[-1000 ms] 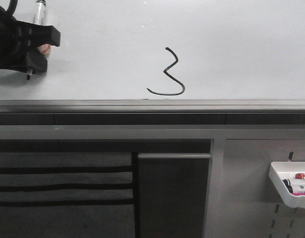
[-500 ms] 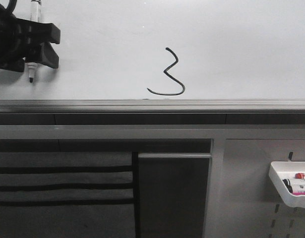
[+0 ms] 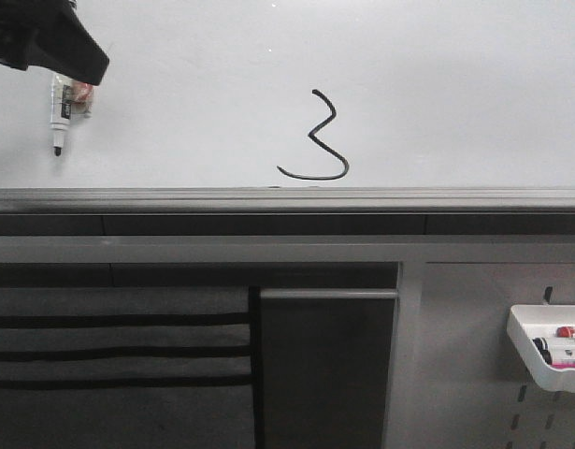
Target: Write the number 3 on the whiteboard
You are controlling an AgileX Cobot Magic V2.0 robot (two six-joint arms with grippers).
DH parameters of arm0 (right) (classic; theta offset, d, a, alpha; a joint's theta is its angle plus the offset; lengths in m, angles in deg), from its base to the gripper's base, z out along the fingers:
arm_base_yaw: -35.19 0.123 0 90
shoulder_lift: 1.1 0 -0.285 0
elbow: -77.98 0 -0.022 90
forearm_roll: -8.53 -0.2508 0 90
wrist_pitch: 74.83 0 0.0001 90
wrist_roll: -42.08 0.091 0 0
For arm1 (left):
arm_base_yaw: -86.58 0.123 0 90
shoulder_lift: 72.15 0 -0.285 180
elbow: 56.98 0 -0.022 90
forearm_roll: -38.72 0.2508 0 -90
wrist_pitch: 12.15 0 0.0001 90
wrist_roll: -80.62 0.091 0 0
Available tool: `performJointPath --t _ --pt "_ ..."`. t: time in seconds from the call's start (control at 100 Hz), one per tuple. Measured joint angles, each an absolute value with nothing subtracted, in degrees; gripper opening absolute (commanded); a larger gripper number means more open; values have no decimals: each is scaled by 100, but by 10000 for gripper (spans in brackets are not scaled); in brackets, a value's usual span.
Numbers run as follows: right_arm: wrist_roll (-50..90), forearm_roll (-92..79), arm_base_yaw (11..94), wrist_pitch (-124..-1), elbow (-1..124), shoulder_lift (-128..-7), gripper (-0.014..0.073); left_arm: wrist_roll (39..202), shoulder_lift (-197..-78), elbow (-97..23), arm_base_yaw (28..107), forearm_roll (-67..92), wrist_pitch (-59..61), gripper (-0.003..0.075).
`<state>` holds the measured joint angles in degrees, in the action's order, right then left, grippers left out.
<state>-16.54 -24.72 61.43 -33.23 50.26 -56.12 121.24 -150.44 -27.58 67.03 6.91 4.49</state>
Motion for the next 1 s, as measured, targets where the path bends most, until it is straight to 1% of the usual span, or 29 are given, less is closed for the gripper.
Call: performJointPath --t 0.12,0.23,0.39,0.48,0.59,0.68,0.83,0.92,1.0 --pt "-1554 -2472 6143 -3277 5026 -5612 351 12134 -14320 -2758 6703 1316 1520 522" --pt "-852 -2130 6143 -3238 5026 -5612 351 11993 -13601 -2758 6703 1827 2521 482" --pt "1057 -868 6091 -2956 5026 -5612 349 11285 -12619 -2758 6703 2503 3460 368" --pt "2124 -390 5910 -2743 5026 -5612 349 10626 -12158 -2758 6703 2937 3669 300" --pt "2944 -215 5632 -2612 5026 -5572 337 9924 -11617 -2609 6703 3341 3723 204" --pt "3329 -180 5492 -2703 5026 -5443 274 9608 -11301 -2313 6703 3484 3644 127" --pt "3490 -180 5478 -3093 5013 -5195 108 9453 -10962 -1651 6703 3516 3159 -19" --pt "3502 -180 5478 -3342 4902 -5007 15 9280 -10848 -1252 6703 3468 2615 -18" --pt "3491 -180 5478 -3594 4708 -4819 -48 9166 -10761 -947 6703 3372 1991 -18"
